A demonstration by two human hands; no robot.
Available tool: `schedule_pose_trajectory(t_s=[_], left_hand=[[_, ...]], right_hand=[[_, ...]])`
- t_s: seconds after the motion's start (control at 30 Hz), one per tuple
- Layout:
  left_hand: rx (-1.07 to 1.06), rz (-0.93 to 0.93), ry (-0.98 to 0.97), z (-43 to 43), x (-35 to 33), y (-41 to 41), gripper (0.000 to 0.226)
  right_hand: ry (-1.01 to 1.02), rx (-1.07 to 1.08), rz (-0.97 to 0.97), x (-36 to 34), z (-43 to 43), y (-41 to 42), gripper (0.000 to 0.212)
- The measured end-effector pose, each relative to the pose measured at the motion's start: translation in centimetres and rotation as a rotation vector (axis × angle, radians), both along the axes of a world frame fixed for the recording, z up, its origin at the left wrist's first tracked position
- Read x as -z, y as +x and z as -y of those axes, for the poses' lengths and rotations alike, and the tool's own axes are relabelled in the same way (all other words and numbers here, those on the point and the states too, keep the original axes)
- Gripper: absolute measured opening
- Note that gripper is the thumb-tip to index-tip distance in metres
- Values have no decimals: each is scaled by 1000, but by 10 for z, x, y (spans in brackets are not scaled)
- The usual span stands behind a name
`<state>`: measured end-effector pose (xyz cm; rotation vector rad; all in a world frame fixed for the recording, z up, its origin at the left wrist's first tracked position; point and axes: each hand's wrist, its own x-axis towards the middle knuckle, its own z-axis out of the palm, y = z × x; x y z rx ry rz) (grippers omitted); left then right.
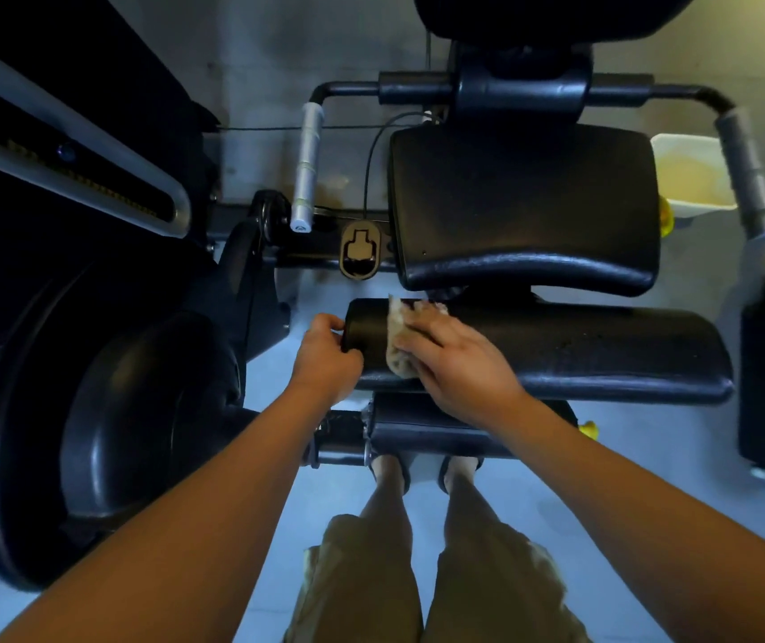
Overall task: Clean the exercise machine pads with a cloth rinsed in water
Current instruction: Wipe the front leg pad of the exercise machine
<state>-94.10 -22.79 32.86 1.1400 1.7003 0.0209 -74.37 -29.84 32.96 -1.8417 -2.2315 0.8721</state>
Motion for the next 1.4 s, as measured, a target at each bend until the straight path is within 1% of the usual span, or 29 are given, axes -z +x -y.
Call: schedule_pose_trajectory(t_s=[0.03,0.1,0.17,0.27,0.33,0.4,0.53,0.57,0.63,0.73,0.8,0.9,1.0,1.07,1.1,1.17,1.23,1.33,1.4], left_hand=[[27,4,40,2,-1,2,43],[146,-20,133,5,0,7,51],[337,-91,241,5,6,16,49],[533,-143,372,5,22,30,42],[578,-172,445,9,35,35,43],[577,-192,529,14,43,33,48],[522,-176,620,18,50,28,47],[518,-159,622,17,51,27,47],[507,-117,610,14,53,25,47],[488,-86,594,13,53,24,42],[479,-86,595,13,54,25,39],[482,-110,627,16,55,26,38],[485,-122,674,17,60,24,37],[483,-140,693,17,60,23,37],[485,-145,696,18,59,24,36],[481,-158,680,18,54,28,36],[487,-217,670,19,49,31,38],[581,-367,599,16,42,43,43],[684,-430,512,15,39,56,48]], right_hand=[[8,51,21,3,3,6,35],[10,161,45,6,5,14,35],[25,213,64,8,10,17,36],[69,180,55,8,24,13,43],[75,102,53,11,37,13,47],[73,41,81,13,47,17,49],[148,156,63,17,52,10,38],[159,152,52,19,52,3,38],[158,76,50,23,52,-8,41],[142,-3,92,20,52,-3,45],[128,44,142,15,57,11,41],[96,170,195,14,63,25,35],[106,173,137,18,52,16,32],[113,130,89,23,36,10,37],[112,149,87,26,28,11,40],[89,257,122,28,17,18,43],[52,310,160,23,19,25,42],[47,186,182,11,39,34,34],[54,192,183,8,52,42,30]])
